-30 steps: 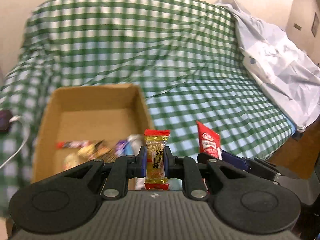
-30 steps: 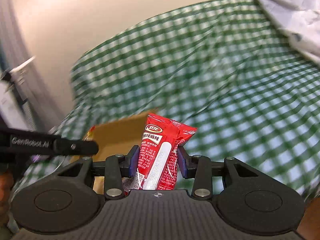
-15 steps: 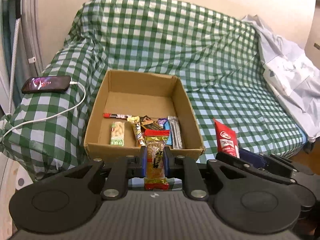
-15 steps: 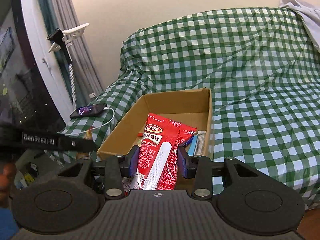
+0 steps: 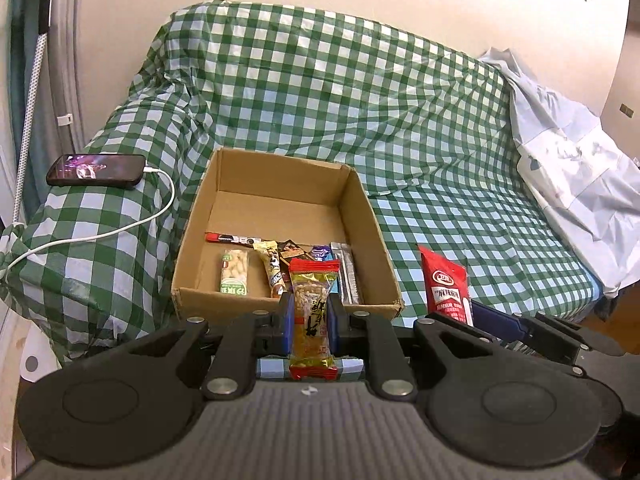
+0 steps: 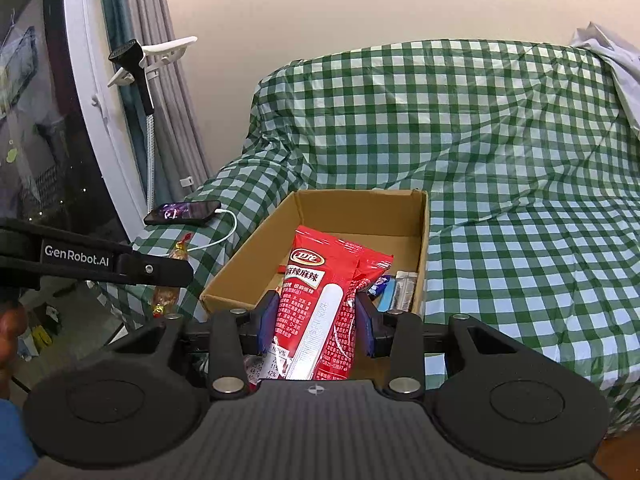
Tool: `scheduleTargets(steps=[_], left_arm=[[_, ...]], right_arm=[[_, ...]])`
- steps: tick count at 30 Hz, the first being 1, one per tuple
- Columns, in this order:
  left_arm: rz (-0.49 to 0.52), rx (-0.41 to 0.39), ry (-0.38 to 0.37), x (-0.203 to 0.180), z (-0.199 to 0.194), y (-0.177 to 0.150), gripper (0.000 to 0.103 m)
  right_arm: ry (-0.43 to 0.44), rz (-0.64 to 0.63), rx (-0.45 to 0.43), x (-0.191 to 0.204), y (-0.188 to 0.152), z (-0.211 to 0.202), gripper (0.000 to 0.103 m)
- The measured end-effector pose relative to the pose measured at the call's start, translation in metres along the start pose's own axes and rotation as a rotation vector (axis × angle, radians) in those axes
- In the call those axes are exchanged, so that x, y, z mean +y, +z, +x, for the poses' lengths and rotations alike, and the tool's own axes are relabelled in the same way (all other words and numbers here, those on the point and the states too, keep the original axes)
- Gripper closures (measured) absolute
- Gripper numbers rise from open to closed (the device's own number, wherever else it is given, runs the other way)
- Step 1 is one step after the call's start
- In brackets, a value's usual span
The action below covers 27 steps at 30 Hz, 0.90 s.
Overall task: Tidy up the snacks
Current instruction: 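Carry the red packet and gold candy over the box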
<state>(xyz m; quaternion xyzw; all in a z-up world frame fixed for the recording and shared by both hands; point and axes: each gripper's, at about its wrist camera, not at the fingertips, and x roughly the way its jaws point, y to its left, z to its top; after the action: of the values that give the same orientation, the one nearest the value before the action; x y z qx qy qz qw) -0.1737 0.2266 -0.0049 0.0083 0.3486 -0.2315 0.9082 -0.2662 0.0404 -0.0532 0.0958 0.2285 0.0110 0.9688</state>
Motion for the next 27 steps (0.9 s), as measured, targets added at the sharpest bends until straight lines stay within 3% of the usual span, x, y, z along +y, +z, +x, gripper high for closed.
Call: scheduleTargets(steps=[18, 27], left_arm=[[-0.031, 0.048, 0.025, 0.012, 0.026, 0.002, 0.085], [-0.057, 0.045, 0.049, 0.024, 0.043, 0.019, 0.085]], right_arm=[[-0.005, 0.024, 0.072, -0.006, -0.004, 0.021, 0.06], [-0.019, 0.046, 0.086, -0.015, 0.002, 0.038, 0.06]])
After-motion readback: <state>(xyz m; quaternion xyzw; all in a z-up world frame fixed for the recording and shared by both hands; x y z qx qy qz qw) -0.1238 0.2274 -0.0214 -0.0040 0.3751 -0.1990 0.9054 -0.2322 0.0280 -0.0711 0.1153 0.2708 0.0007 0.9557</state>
